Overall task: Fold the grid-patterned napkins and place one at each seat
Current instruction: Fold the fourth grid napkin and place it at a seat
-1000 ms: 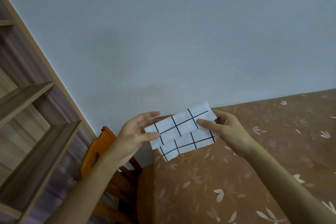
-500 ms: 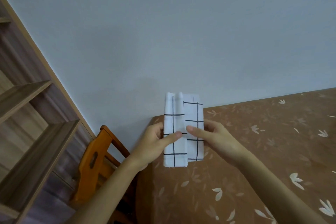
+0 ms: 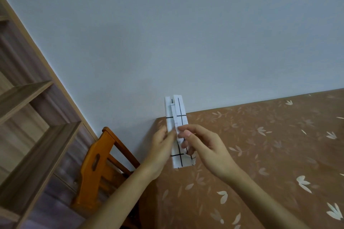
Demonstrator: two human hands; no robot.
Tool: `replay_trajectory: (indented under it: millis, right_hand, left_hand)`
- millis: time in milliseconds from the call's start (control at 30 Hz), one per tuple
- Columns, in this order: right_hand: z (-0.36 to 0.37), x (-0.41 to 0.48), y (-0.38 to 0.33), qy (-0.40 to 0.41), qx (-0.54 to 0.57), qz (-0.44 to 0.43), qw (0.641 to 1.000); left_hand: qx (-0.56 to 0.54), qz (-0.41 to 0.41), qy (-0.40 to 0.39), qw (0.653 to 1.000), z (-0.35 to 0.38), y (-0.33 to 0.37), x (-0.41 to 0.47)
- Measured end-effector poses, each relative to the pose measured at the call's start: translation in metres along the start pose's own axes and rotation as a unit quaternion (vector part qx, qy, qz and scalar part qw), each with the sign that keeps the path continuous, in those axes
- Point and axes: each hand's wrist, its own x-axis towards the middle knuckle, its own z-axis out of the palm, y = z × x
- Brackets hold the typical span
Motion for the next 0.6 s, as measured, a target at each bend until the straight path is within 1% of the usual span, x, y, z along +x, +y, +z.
replay_trajectory:
  millis: [67, 100, 200, 300, 367, 400, 500, 600]
  right_hand:
    - [-0.003, 0.0, 0.001, -0.014, -0.018, -0.005, 1.0]
    - [-0.004, 0.0, 0.002, -0.026, -0.03, -0.011, 0.999]
    - [-0.005, -0.001, 0.005, -0.051, -0.05, -0.044, 0.997]
    - [-0.004, -0.004, 0.014, 0.004, -0.099, -0.083, 0.992]
    - [-0.007, -0.004, 0.018, 0.031, -0.12, -0.078, 0.989]
    - [-0.01, -0.004, 0.019, 0.029, -0.106, -0.056, 0.992]
    - [-0.021, -0.002, 0.019, -0.014, -0.005, 0.035, 0.999]
    - [-0.026, -0.002, 0.021, -0.036, 0.073, 0.063, 0.995]
  left_hand:
    - [-0.125, -0.055, -0.024, 0.99, -0.002, 0.004, 0.001]
    - [-0.164, -0.072, -0.029, 0.983, -0.003, 0.006, 0.002]
    - [-0.166, -0.08, -0.011, 0.983, -0.003, 0.01, 0.004]
    - [-0.195, -0.08, 0.002, 0.977, -0.003, 0.011, 0.007]
    - [-0.207, -0.096, 0.02, 0.973, -0.004, 0.012, 0.01]
    - [-0.208, -0.105, 0.031, 0.972, -0.004, 0.013, 0.011]
    - [-0.215, -0.127, 0.047, 0.967, -0.005, 0.012, 0.012]
    - [-0.23, -0.15, 0.04, 0.961, -0.007, 0.012, 0.011]
